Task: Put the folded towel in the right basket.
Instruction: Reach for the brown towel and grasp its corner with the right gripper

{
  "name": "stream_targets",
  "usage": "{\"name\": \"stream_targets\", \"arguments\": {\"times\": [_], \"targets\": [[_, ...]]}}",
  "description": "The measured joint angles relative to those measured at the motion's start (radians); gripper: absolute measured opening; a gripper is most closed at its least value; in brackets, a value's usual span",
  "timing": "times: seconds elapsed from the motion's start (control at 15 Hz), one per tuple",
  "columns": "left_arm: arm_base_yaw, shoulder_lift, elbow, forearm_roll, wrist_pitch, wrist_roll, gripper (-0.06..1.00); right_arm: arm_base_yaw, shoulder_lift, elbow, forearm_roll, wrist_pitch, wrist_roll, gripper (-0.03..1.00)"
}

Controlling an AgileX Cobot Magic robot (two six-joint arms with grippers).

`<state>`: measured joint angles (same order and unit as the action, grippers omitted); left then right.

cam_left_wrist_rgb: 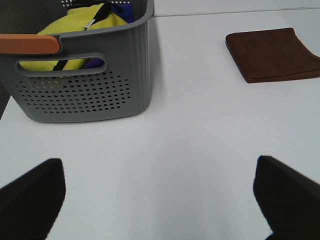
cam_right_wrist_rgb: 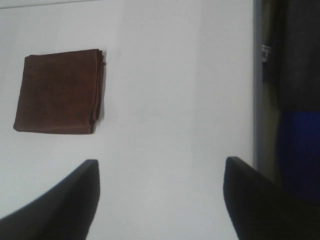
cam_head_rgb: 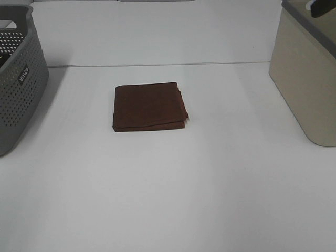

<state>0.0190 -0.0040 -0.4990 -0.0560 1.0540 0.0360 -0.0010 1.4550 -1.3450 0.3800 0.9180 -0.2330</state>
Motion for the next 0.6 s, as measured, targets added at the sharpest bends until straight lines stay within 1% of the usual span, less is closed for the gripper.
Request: {"name": "stream_targets", "arguments": {"times": [0.07, 0.27, 0.33, 0.47, 0.6], "targets": [[0.0, 0.0, 0.0, 0.0, 0.0, 0.0, 0.97, 0.033, 0.061, -0.06, -0.005, 0.005, -0.003, 0.67], [0.0, 0.0, 0.0, 0.0, 0.0, 0.0, 0.97, 0.183, 0.259, -0.227, -0.019, 0.016, -0.002, 0.67], [0.0, 0.0, 0.0, 0.0, 0.0, 0.0, 0.97, 0.218, 0.322, -0.282, -0.019, 0.025, 0.009, 0.67], [0.0, 0.0, 0.0, 0.0, 0.0, 0.0, 0.97, 0.263, 0.459, -0.377, -0.008, 0.077, 0.04, 0.67], [0.0, 0.0, 0.0, 0.0, 0.0, 0.0, 0.97, 0.272, 0.595, -0.478, 0.05, 0.134, 0.053, 0.67]]}}
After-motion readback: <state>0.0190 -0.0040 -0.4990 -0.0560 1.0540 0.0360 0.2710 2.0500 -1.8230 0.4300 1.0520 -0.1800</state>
